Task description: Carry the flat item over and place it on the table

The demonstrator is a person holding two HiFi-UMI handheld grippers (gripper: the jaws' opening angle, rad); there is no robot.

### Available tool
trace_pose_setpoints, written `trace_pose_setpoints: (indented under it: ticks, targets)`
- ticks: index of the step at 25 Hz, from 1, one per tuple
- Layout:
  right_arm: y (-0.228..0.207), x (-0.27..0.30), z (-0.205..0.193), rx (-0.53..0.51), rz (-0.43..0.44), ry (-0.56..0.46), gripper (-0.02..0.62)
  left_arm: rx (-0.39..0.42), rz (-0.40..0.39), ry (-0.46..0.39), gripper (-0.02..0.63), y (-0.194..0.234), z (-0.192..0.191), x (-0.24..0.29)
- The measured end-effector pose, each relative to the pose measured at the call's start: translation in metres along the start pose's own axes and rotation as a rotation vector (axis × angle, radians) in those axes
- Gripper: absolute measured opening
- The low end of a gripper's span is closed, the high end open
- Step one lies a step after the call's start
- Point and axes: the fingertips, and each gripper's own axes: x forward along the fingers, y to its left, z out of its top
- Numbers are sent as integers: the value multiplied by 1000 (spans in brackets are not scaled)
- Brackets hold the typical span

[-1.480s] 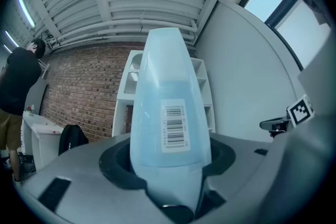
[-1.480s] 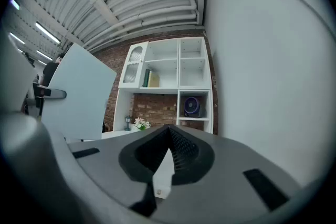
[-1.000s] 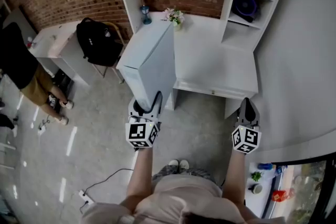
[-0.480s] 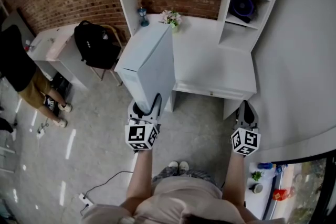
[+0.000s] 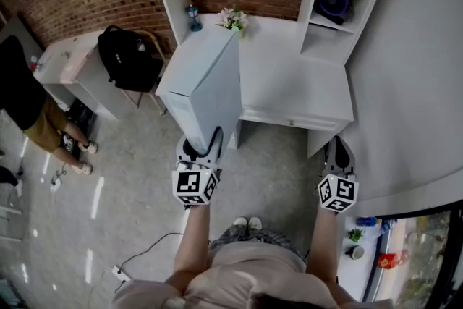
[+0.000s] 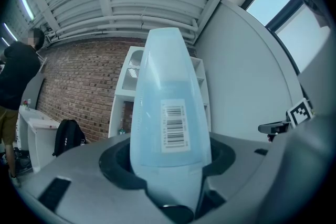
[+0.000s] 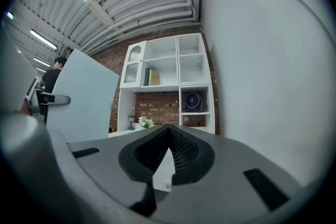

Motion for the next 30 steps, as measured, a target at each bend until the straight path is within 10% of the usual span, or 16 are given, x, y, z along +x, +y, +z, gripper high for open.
trace_pose_setpoints:
  ticks: [30]
  targets:
    - [-6,96,-18,56,-43,-30,15,34,-73,-19,275,17,-9,129]
